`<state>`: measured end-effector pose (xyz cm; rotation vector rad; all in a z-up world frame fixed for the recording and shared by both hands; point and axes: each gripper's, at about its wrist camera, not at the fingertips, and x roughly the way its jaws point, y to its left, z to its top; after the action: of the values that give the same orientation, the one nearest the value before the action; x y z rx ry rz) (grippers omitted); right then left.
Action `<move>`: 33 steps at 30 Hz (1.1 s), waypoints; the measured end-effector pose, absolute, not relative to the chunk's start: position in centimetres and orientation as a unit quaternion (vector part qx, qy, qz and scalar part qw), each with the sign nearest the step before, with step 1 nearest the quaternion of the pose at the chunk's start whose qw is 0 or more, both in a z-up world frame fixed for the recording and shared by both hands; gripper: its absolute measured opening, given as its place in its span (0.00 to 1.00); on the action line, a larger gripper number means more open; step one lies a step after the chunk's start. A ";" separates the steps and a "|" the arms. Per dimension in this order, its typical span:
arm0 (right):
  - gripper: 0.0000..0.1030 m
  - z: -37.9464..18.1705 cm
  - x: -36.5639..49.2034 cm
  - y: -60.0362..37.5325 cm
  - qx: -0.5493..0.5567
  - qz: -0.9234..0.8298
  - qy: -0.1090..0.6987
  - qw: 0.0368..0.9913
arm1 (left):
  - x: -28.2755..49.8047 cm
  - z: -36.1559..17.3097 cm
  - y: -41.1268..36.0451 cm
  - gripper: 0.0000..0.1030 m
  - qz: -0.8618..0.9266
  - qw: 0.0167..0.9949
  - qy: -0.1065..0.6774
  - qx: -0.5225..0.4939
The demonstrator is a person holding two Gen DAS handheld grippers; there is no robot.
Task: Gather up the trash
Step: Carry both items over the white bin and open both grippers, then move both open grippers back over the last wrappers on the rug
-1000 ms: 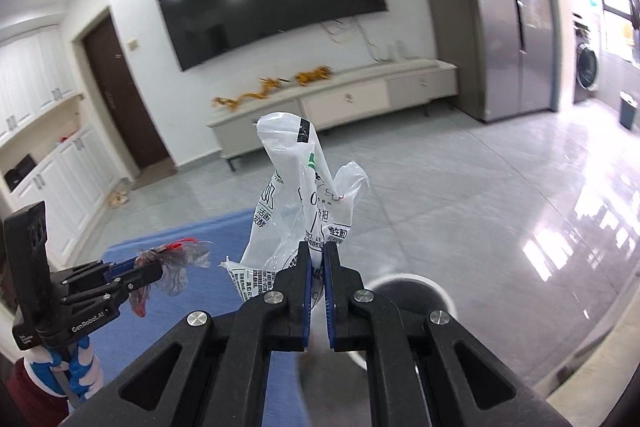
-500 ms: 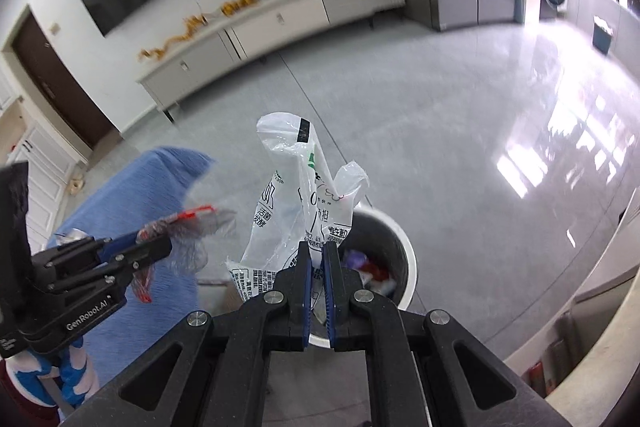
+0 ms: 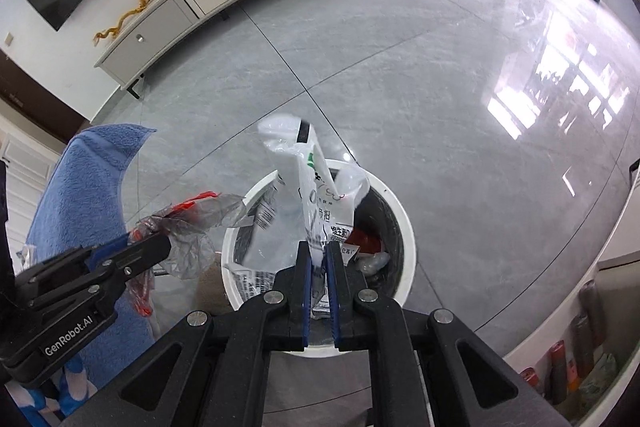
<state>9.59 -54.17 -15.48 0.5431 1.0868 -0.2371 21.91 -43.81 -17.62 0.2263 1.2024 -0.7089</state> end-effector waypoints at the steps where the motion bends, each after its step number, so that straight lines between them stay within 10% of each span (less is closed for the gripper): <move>1: 0.09 -15.8 9.8 -54.1 0.261 -0.109 0.511 0.812 | 22.0 -17.9 -43.9 0.26 -0.327 0.758 0.555 0.102; 17: 0.26 -11.2 8.0 -53.9 0.243 -0.124 0.479 0.834 | 21.3 -13.3 -40.9 0.39 -0.353 0.771 0.525 0.068; 33: 0.44 6.2 2.7 -43.2 0.156 -0.041 0.347 0.924 | 16.3 4.6 -22.6 0.56 -0.317 0.877 0.362 0.012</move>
<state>2.65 -43.22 6.22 0.3205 0.7131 -0.0850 16.30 -22.59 4.61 0.0247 0.7547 -0.6617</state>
